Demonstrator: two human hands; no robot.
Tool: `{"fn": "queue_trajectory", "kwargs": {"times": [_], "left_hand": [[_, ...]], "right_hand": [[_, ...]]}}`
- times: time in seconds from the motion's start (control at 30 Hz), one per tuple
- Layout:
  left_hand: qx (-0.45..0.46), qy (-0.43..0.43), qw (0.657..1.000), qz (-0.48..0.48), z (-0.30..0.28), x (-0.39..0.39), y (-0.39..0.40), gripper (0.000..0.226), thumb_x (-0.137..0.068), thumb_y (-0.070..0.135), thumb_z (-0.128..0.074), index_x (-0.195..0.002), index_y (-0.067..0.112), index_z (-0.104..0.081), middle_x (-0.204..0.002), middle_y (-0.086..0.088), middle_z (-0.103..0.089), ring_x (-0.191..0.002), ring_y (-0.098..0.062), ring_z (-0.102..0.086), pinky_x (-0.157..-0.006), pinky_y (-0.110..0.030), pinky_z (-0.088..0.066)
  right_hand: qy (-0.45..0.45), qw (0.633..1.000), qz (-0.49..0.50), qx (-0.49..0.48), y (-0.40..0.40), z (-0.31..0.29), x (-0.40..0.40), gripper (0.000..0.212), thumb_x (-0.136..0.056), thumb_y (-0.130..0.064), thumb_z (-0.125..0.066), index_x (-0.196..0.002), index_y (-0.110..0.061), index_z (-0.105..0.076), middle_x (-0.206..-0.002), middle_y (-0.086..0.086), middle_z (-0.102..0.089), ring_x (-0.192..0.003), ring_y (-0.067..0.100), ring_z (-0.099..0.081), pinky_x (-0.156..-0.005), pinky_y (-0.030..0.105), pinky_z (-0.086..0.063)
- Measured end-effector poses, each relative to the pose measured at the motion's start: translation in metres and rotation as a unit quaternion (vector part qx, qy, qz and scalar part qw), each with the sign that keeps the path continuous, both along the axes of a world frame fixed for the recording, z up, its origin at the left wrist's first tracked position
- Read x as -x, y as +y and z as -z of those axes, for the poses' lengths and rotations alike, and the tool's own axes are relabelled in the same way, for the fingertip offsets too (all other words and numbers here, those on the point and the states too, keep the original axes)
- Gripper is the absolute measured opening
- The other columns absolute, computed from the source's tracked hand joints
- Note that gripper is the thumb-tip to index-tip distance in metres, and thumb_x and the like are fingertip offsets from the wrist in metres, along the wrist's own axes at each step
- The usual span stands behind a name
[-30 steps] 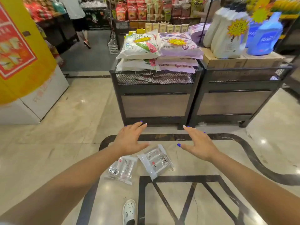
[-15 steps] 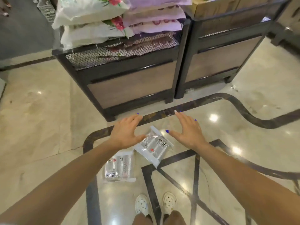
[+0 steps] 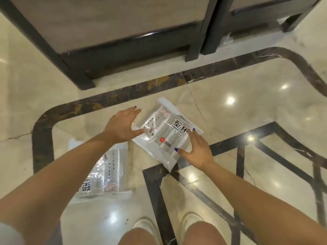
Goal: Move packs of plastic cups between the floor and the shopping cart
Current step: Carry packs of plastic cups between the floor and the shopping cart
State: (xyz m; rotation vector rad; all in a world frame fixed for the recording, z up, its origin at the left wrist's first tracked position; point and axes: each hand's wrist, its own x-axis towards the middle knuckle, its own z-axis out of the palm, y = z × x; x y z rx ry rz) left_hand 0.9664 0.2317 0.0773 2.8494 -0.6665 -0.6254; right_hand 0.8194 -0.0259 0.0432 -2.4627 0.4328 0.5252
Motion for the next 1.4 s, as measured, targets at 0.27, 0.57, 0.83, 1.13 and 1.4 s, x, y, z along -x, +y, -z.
{"fn": "queue_trajectory", "kwargs": {"times": [0.27, 0.57, 0.83, 1.13, 1.4], "left_hand": [[-0.003, 0.079, 0.993, -0.085, 0.199, -0.037, 0.002, 0.111, -0.07, 0.089, -0.038, -0.155, 0.023, -0.011, -0.158, -0.007, -0.027, -0.144, -0.028, -0.029, -0.115, -0.045, -0.027], [0.174, 0.176, 0.925, -0.288, 0.228, -0.03, -0.001, 0.103, -0.053, 0.065, -0.079, -0.138, 0.021, -0.041, -0.127, -0.002, -0.053, -0.109, -0.021, -0.054, -0.096, -0.034, -0.044], [0.304, 0.278, 0.85, -0.329, 0.193, -0.028, 0.011, 0.07, -0.059, 0.026, -0.091, -0.121, 0.012, -0.06, -0.108, -0.004, -0.072, -0.087, -0.018, -0.07, -0.065, -0.025, -0.057], [0.327, 0.273, 0.824, -0.373, 0.0, 0.044, 0.007, 0.093, -0.065, 0.031, -0.088, -0.138, 0.025, -0.031, -0.136, -0.01, -0.044, -0.116, -0.029, -0.053, -0.088, -0.039, -0.05], [0.365, 0.282, 0.829, -0.317, -0.286, 0.084, -0.034, 0.087, -0.067, 0.016, -0.087, -0.134, 0.011, -0.031, -0.115, -0.004, -0.055, -0.1, -0.02, -0.06, -0.084, -0.035, -0.054]], "right_hand": [[-0.117, 0.957, 0.219, -0.15, 0.017, 0.192, 0.009, 0.097, -0.073, -0.041, -0.082, -0.149, -0.026, -0.023, -0.137, -0.011, -0.04, -0.123, 0.001, -0.033, -0.109, 0.031, -0.035], [-0.117, 0.862, 0.346, -0.351, 0.041, 0.22, 0.011, 0.083, -0.076, -0.017, -0.083, -0.134, -0.039, -0.029, -0.114, -0.022, -0.052, -0.098, -0.013, -0.055, -0.07, 0.008, -0.049], [-0.099, 0.83, 0.308, -0.454, 0.003, 0.177, -0.008, 0.106, -0.069, -0.009, -0.086, -0.149, -0.04, -0.023, -0.139, 0.0, -0.055, -0.121, 0.022, -0.06, -0.096, 0.052, -0.051], [-0.082, 0.877, 0.287, -0.376, -0.017, -0.043, 0.02, 0.105, -0.085, -0.011, -0.073, -0.155, -0.038, 0.0, -0.159, -0.015, -0.013, -0.141, 0.007, -0.023, -0.111, 0.03, -0.023], [-0.082, 0.858, 0.335, -0.38, -0.053, -0.32, 0.073, 0.115, -0.077, -0.015, -0.082, -0.156, -0.036, -0.001, -0.162, 0.004, -0.015, -0.148, 0.023, -0.018, -0.114, 0.04, -0.024]]}}
